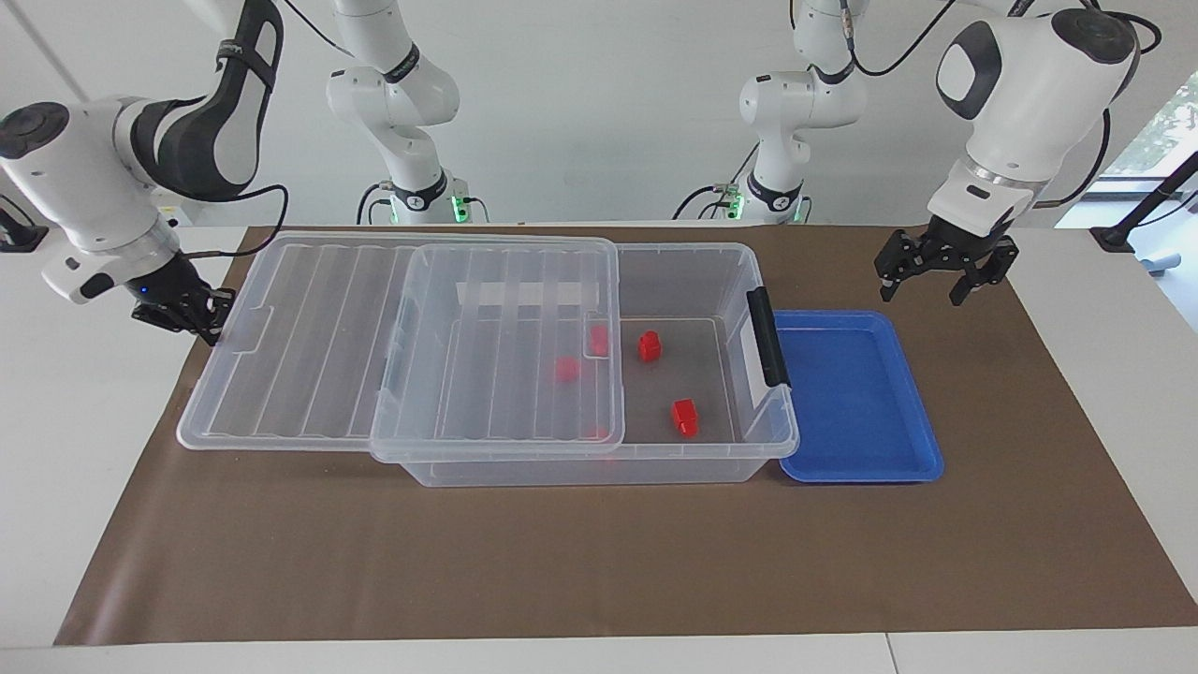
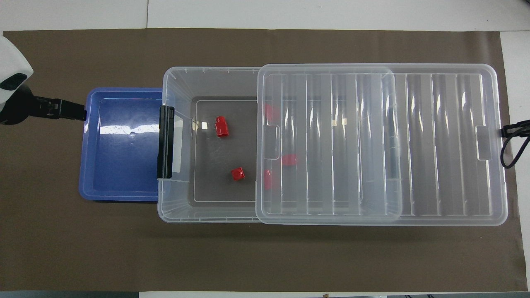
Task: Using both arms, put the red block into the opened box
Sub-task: 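Slide the lid back over the box while the left gripper withdraws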
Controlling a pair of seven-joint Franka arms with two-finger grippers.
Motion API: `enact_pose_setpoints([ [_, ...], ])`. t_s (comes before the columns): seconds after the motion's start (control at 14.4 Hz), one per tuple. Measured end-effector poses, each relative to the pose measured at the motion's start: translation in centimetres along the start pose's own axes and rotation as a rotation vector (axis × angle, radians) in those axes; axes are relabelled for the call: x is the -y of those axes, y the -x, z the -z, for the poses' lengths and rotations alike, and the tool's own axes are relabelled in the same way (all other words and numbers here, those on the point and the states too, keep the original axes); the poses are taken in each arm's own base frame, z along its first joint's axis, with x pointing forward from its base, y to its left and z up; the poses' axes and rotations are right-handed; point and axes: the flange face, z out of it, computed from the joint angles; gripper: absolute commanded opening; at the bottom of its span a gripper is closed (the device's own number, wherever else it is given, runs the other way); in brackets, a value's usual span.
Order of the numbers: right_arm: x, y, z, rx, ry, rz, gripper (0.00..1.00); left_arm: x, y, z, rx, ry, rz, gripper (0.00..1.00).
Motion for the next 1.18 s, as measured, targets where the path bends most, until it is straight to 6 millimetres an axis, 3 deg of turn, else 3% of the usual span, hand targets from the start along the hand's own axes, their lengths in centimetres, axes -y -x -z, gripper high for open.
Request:
enact_pose_setpoints([
  [0.35, 4.0, -1.4, -0.3, 0.008, -0.005, -0.037, 0.00, 1.4, 0.8, 0.9, 0.049, 0.012, 0.027, 1.00],
  [0.84, 11.1, -3.1, -0.4, 0.021, -0.011, -0.119, 0.00, 1.3, 1.5, 1.2, 0.080, 0.016, 0.027, 1.00],
  [1.18, 15.0, -3.8, -0.4, 0.021, -0.011, -0.169, 0.00, 1.1, 1.9, 1.0, 0.112, 0.019, 0.019, 1.00],
])
